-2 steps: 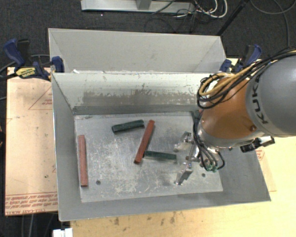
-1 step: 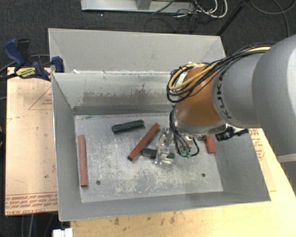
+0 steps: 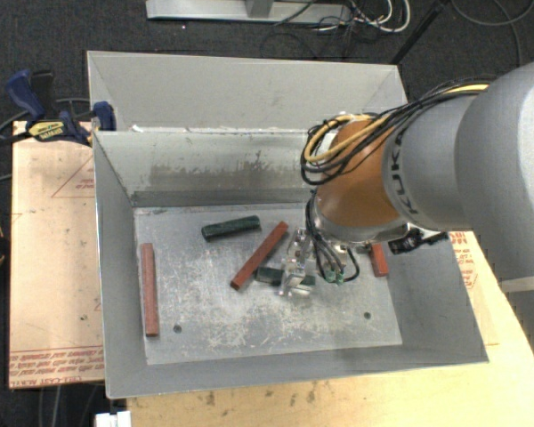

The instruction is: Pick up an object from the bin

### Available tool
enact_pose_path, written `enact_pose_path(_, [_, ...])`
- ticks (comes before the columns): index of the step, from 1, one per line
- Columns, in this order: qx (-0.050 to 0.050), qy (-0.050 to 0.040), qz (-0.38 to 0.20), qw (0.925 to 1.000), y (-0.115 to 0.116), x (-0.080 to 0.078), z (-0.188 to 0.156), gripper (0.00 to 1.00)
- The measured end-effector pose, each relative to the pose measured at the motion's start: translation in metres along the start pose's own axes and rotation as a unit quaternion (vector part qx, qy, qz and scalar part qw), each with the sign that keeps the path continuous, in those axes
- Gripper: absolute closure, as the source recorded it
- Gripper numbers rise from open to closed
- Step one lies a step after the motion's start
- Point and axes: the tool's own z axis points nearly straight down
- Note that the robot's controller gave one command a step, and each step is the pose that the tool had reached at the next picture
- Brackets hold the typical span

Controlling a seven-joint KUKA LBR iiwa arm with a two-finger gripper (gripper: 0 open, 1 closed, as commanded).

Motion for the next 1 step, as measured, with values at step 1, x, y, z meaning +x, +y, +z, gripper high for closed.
enact_pose_path(1, [-0.002, -0.0025, 0.041, 0.9992, -0.0041, 0.0186, -0.1656, 1.0])
